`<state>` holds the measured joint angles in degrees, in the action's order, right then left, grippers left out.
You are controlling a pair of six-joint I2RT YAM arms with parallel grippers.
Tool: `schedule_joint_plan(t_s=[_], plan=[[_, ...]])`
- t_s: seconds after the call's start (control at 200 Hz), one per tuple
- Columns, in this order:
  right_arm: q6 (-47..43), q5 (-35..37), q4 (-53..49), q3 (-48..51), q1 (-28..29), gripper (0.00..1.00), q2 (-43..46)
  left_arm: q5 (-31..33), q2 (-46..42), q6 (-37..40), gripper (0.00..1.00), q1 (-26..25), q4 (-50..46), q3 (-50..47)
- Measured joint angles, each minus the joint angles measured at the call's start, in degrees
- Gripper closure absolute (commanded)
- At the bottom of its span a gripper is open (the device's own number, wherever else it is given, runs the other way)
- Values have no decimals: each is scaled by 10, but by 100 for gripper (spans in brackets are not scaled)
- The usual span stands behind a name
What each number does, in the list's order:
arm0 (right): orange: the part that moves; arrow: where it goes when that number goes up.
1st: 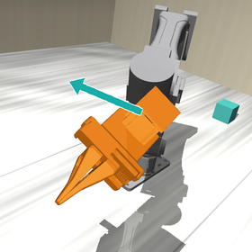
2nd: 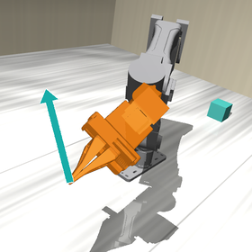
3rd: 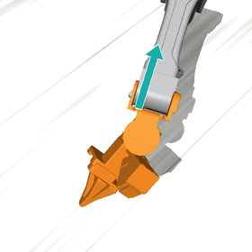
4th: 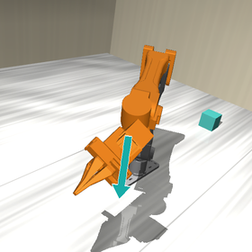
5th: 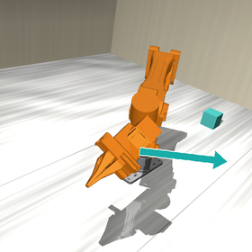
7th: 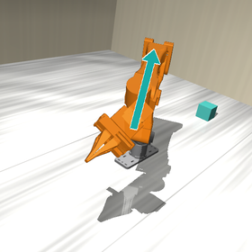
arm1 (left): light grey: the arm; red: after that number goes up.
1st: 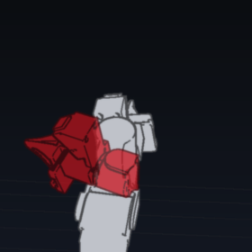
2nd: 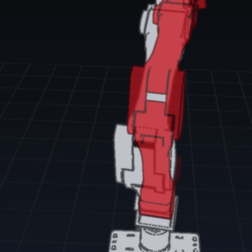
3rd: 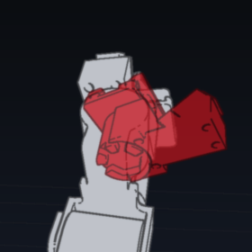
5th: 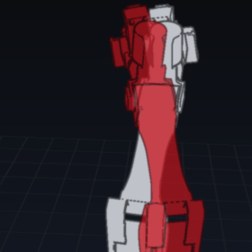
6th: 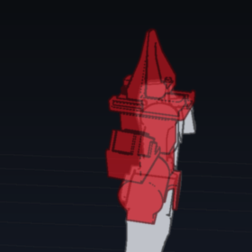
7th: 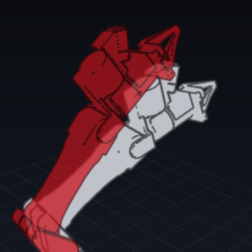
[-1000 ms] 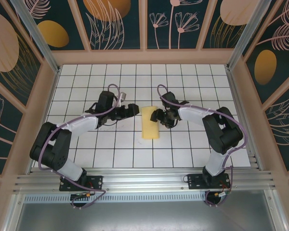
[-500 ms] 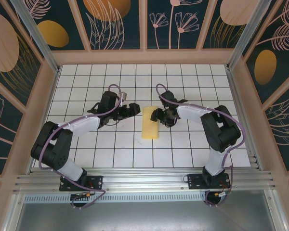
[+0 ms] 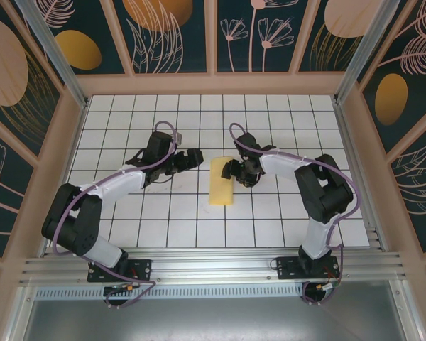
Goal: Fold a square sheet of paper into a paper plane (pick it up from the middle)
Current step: Hold the square sheet of paper at the center of the table.
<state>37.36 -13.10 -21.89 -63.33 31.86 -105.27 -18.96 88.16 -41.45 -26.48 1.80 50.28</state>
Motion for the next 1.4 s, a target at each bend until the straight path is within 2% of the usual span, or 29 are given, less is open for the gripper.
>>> schedule_joint_plan(t_s=[0.445, 1.171, 1.316, 1.366, 1.401], plan=[[-14, 9, -26, -21, 6, 27, -13, -1, 0, 0, 13, 0, 0, 0], [-14, 28, -64, -52, 12, 27, -36, -15, 7, 0, 13, 0, 0, 0], [-14, 32, -66, -55, 14, 27, -39, -18, 9, 0, 18, 0, 0, 0], [-14, 33, -67, -56, 14, 27, -39, -22, 11, -1, 23, 0, 1, 0], [-14, 34, -67, -56, 14, 27, -39, -27, 14, -2, 31, 0, 1, 0]])
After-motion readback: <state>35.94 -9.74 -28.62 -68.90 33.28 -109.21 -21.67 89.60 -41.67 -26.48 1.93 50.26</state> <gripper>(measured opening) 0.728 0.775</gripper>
